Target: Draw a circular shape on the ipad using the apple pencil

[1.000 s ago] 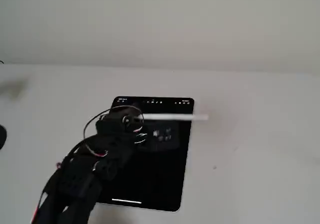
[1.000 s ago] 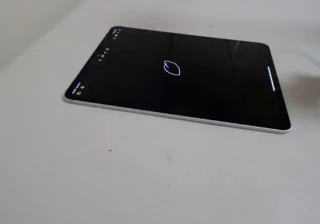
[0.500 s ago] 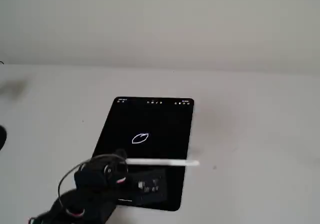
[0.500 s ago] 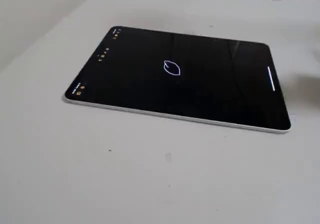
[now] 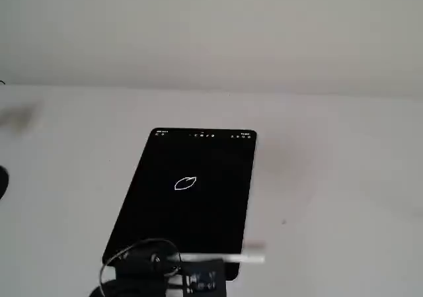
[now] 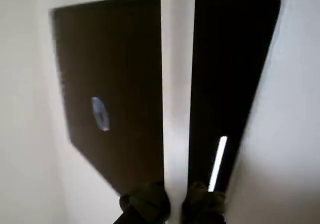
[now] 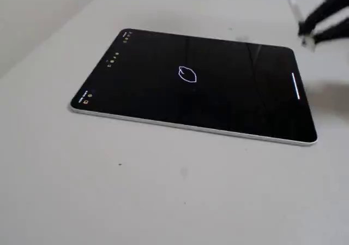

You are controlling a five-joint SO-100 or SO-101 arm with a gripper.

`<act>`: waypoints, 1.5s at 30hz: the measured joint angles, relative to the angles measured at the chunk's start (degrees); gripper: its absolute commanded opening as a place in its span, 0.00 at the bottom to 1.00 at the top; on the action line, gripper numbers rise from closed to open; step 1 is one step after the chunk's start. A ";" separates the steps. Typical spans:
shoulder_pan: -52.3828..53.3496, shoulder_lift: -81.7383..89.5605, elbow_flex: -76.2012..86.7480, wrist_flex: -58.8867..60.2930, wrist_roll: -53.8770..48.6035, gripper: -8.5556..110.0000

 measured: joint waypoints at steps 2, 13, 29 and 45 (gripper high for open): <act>0.35 0.09 0.44 0.26 -0.18 0.07; 0.26 0.35 0.88 1.32 -0.18 0.07; 0.26 0.35 0.97 1.32 -0.18 0.07; 0.26 0.35 0.97 1.32 -0.18 0.07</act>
